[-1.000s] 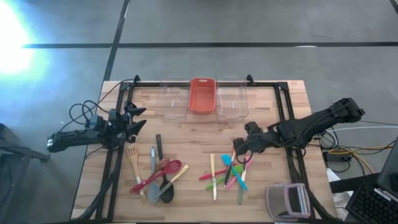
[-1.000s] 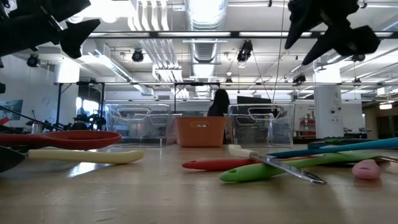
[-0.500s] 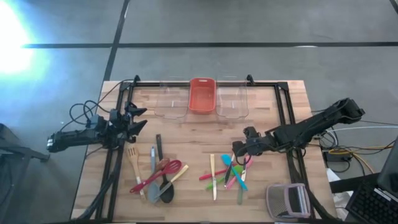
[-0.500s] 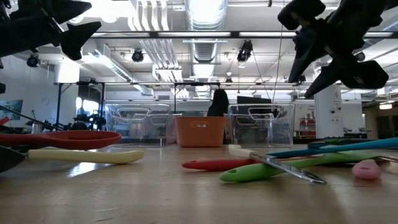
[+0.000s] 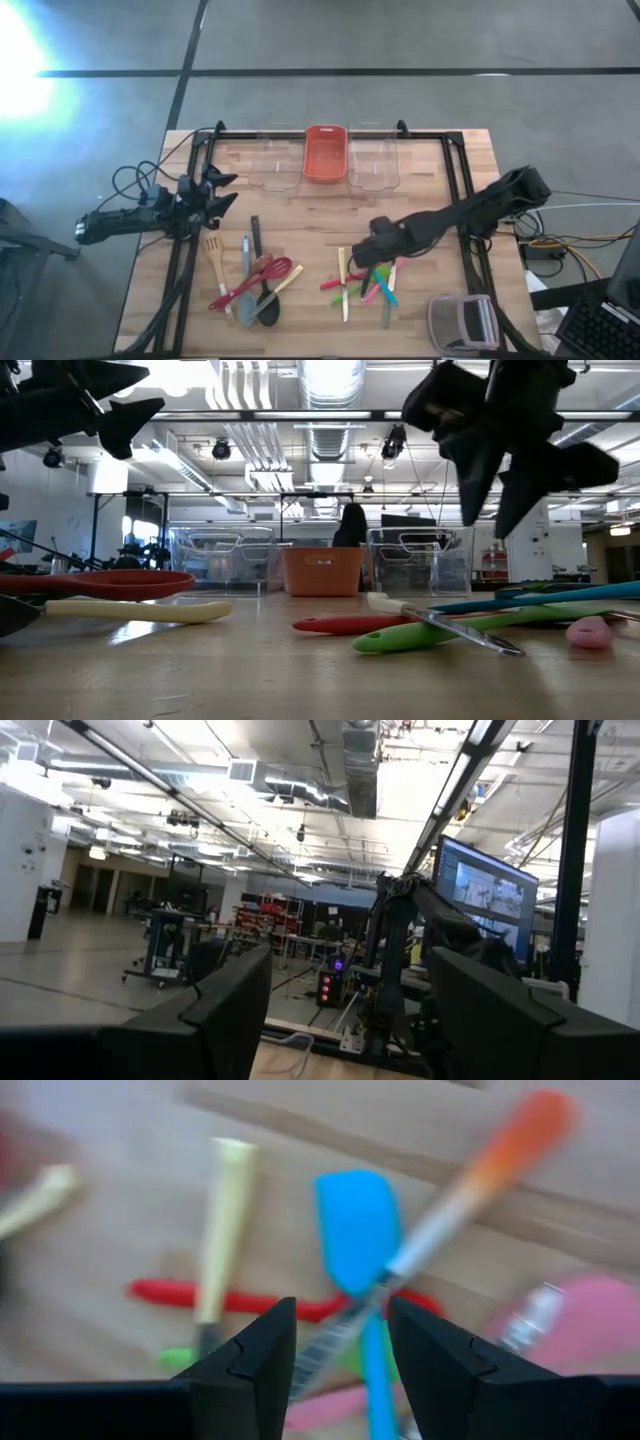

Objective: Pick & Place Kitchen Items
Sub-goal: Put the orange table knife into the orange bin

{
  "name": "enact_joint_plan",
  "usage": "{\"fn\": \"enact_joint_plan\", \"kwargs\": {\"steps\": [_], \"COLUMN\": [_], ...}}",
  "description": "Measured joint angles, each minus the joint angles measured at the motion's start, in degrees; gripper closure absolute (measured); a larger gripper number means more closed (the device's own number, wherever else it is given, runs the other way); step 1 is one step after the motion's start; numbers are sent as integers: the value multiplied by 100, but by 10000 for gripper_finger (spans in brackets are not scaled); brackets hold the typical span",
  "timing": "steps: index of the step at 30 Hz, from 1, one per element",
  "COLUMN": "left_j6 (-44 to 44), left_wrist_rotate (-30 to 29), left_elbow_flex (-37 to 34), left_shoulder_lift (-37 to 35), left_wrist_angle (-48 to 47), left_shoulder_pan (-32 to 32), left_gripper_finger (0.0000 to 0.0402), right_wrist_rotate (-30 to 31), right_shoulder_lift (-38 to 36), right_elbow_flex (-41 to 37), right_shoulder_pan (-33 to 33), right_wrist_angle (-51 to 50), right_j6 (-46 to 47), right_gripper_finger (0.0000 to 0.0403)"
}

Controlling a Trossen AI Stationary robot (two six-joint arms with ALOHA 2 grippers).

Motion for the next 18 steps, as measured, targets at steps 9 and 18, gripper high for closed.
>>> {"fn": "enact_joint_plan", "kwargs": {"steps": [9,18], "left_j6": [-169,-201], "left_wrist_rotate": [15,97], "left_elbow_flex": [0,0], "left_shoulder_lift": [10,30], "left_wrist_angle": [-1,-71], "left_shoulder_pan": [-2,-2], "left_gripper_finger": [128,129], "right_wrist_rotate": [-43,-91], "right_shoulder_lift": [733,827], "right_elbow_flex": [987,744], "right_shoulder_pan": [-110,-125], "right_wrist_angle": [-863,-947], "right_j6": [393,1493], "right_gripper_finger": [259,259]}}
